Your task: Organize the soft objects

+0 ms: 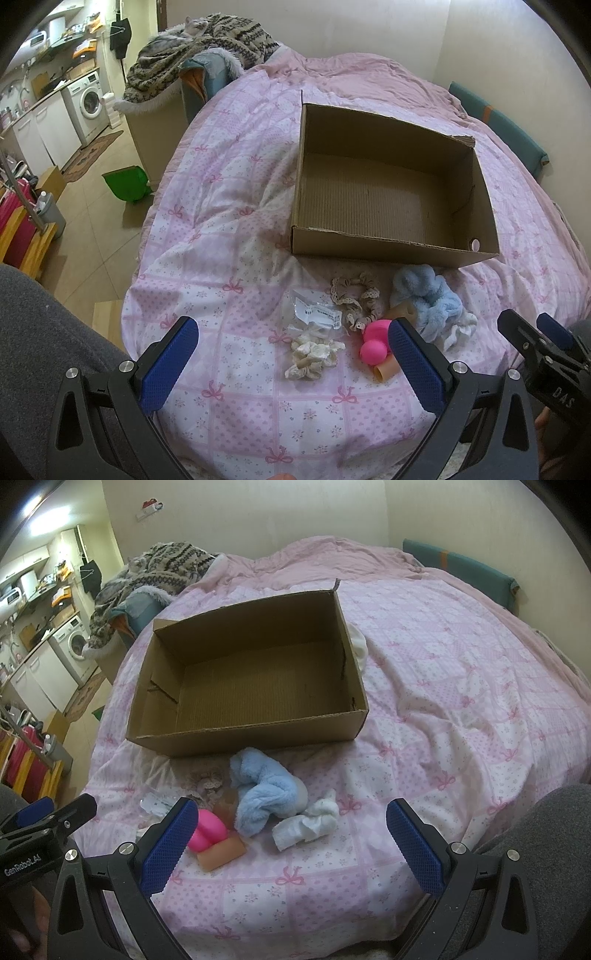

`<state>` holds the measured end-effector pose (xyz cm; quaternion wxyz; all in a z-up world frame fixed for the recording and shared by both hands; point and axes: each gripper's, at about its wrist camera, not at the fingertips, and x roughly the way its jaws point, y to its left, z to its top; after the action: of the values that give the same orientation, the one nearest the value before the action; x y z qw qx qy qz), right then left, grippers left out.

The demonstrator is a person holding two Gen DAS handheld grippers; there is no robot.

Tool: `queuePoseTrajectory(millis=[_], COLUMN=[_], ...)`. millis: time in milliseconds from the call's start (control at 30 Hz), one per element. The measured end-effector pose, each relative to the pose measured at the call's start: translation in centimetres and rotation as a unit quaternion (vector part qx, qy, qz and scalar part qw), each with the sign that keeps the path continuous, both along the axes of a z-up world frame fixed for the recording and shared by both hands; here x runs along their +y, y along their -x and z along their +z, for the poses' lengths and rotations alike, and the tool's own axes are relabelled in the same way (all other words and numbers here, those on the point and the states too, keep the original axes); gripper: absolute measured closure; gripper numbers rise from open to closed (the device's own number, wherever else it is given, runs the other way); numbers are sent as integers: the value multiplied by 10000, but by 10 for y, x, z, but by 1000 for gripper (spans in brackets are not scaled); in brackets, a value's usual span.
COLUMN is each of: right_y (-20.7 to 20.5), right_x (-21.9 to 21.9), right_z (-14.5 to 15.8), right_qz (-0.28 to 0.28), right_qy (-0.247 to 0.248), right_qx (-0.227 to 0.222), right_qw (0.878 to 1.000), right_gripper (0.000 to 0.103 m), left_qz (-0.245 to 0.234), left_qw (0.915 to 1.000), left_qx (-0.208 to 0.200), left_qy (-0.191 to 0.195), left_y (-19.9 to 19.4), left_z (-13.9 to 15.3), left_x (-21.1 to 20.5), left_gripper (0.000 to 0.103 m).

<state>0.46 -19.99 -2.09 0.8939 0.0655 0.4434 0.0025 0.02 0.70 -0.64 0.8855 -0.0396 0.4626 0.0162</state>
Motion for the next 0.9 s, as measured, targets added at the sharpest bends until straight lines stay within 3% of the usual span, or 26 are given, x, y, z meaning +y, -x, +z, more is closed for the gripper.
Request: queuePoseTrajectory(millis=[900], right_y=[-2], right_x=[-1], right_z=[-1], right_qz=[9], right_qy=[5], right_qx=[55], right_qw=[10000], right_gripper=[0], left_qz=[-6], left_qw=[10000], left_qx=[23], left_qy=[10], left_y=[1], left_z=[0], left_x=[1], left_gripper=[0])
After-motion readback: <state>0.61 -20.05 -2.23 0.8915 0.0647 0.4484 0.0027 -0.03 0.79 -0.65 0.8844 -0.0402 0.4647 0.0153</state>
